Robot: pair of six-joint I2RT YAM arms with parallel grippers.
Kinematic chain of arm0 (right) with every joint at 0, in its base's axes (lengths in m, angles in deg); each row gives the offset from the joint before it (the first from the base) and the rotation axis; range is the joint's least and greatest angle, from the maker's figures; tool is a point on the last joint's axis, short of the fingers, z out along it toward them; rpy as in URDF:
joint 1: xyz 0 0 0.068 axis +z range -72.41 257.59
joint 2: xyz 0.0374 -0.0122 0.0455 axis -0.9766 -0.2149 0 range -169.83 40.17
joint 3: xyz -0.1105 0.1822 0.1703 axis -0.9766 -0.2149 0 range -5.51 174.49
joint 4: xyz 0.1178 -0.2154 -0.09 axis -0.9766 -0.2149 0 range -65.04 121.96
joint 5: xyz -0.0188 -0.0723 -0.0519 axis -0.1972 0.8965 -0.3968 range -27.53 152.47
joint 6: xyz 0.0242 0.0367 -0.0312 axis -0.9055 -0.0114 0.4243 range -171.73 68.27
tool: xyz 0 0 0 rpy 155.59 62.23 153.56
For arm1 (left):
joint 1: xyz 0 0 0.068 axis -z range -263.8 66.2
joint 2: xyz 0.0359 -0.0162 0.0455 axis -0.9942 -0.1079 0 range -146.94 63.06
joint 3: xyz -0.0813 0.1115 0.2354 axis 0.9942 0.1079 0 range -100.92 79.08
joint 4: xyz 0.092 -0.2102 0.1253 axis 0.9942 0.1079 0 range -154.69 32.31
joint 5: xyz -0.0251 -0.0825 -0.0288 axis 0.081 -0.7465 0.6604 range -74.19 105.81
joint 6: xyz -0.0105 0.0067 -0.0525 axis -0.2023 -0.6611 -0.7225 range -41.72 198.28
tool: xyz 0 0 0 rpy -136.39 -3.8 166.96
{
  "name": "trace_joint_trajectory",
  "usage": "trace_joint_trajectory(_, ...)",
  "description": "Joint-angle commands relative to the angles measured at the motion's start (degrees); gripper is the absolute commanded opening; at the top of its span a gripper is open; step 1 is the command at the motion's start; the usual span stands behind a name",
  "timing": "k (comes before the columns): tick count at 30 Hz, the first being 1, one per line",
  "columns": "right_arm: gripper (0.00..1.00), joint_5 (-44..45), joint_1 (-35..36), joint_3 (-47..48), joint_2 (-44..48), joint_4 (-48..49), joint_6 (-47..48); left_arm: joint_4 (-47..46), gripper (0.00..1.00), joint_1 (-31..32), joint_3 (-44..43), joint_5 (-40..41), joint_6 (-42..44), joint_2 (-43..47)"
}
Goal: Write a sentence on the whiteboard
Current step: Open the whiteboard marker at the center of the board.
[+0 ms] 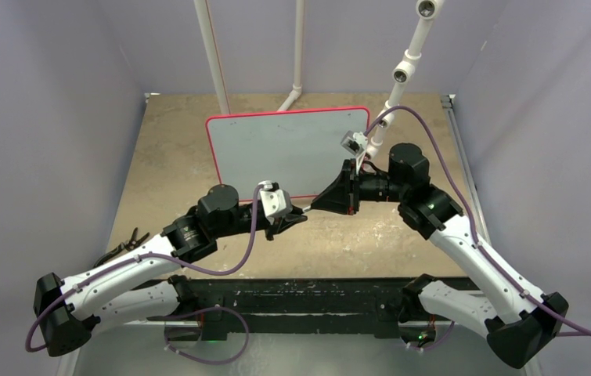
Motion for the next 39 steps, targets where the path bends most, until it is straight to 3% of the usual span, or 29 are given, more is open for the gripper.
trace_joint_trajectory(1, 0.00, 3.6, -4.5, 4.4, 3.3, -2.2, 3.9, 12.0, 0.00, -1.6, 0.6, 2.9, 0.8, 1.3)
trace_joint_trajectory(39, 0.00, 2.6, -5.8, 10.4, 6.0, -8.1, 6.4, 11.4, 0.00, -1.6, 0.8, -0.2, 0.5, 3.4)
